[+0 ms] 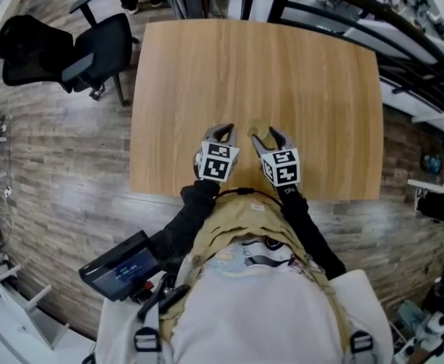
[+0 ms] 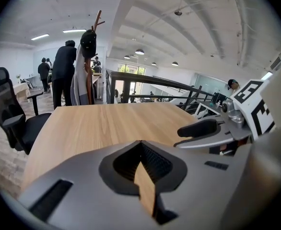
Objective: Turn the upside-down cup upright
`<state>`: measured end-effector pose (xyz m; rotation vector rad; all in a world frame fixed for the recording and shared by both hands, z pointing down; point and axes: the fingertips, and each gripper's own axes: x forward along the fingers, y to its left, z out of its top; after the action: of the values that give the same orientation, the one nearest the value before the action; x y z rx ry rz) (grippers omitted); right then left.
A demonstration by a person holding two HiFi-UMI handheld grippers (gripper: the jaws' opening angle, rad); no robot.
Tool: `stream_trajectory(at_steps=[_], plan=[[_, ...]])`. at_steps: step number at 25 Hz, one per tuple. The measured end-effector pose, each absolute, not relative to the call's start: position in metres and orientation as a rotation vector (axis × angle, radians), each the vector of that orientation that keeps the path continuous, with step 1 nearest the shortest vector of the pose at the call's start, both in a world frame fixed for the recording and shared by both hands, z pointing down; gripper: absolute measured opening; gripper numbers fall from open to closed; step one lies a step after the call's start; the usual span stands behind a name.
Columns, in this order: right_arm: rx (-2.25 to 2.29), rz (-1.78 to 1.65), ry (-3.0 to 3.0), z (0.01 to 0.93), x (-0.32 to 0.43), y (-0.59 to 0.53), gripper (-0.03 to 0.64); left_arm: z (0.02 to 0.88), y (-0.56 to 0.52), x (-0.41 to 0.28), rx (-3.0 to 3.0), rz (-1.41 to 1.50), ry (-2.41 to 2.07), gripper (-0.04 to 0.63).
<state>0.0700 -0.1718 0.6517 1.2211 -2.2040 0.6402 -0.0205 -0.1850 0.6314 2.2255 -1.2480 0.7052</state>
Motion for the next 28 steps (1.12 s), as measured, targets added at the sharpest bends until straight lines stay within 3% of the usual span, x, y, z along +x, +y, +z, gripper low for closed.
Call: stream_trajectory(at_steps=[5,10,14,23,28], plan=[[1.161,0.69,-2.126,0.685,0.062,-0.176,0.343,0.646,-0.189,-0.024,2.196,0.732,-1.217,0.0],[1.082,0.563,-2.11,0.688,0.054,-0.173,0.35,0.652,-0.187,-0.025,2.172,0.738,-1.215,0.0],[0.927,0.508,-2.091,0.702,0.04,-0.16,0.251,0.656,-0.187,-0.029,2.153,0.737,-1.218,0.0],[0.766,0.395,-1.993,0.722,0.033,-0.156,0.097,0.661,-0.185,-0.03,2.134,0.753,-1.208,0.0],[0.732,0.397,-1.961,0.726,0.031,-0.158,0.065,0.662,-0.186,-0.031,2.128,0.744,-1.2,0.0]])
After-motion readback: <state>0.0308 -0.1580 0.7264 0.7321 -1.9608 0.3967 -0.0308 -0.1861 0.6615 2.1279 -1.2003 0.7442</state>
